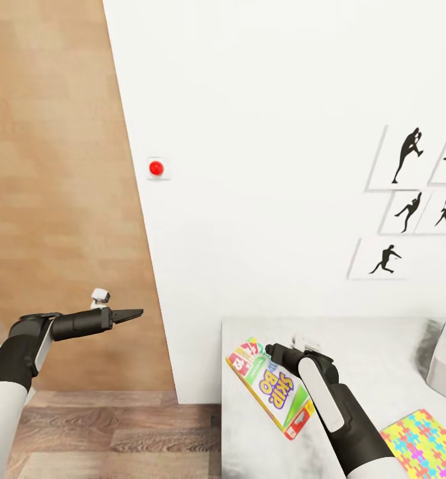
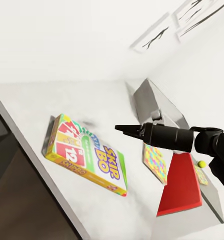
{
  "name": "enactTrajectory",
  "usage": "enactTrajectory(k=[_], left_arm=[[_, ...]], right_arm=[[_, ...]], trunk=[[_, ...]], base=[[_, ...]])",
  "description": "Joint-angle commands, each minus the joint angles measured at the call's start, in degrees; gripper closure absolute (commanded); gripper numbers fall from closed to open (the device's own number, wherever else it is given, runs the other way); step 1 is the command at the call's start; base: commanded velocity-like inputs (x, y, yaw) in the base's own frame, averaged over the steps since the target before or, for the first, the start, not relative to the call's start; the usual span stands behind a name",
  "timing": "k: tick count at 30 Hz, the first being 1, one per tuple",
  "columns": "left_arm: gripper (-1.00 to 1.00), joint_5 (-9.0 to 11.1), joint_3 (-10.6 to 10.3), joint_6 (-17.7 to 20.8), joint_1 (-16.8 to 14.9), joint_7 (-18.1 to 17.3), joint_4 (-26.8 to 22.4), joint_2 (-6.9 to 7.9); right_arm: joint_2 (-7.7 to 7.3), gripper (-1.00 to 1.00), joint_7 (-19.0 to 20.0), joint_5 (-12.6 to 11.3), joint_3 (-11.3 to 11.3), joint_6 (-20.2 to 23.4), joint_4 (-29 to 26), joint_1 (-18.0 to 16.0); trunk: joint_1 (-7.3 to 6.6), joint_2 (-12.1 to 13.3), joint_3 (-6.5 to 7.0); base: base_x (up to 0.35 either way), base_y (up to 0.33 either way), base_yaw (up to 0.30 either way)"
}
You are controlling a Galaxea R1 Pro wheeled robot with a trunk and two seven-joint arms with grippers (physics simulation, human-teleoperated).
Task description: Put all the toys in the child's room - the three board games (two on the bed and one on the table), the two jigsaw puzzles on the table, and the tennis ball on the table - inside the toy box on the table in the child's room.
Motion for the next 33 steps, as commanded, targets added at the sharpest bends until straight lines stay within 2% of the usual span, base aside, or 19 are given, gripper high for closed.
enactTrajectory(k=[1,33], left_arm=[[-1.0,-0.15,0.06,0.6,-0.05,-0.29,-0.01,0.0],[-1.0,-0.15,0.05,0.6,-0.05,-0.23,-0.01,0.02]], right_arm=[[-0.01,-1.0,-0.59,-0.59,0.06,0.05,-0.07,-0.05],[-0.21,-1.0,-0.57,-0.6,0.02,0.05,-0.07,-0.05]], trunk=[[0.01,-0.08,-0.19],[0.01,-0.08,-3.2]], base=[[0.0,0.0,0.0],[0.0,0.0,0.0]])
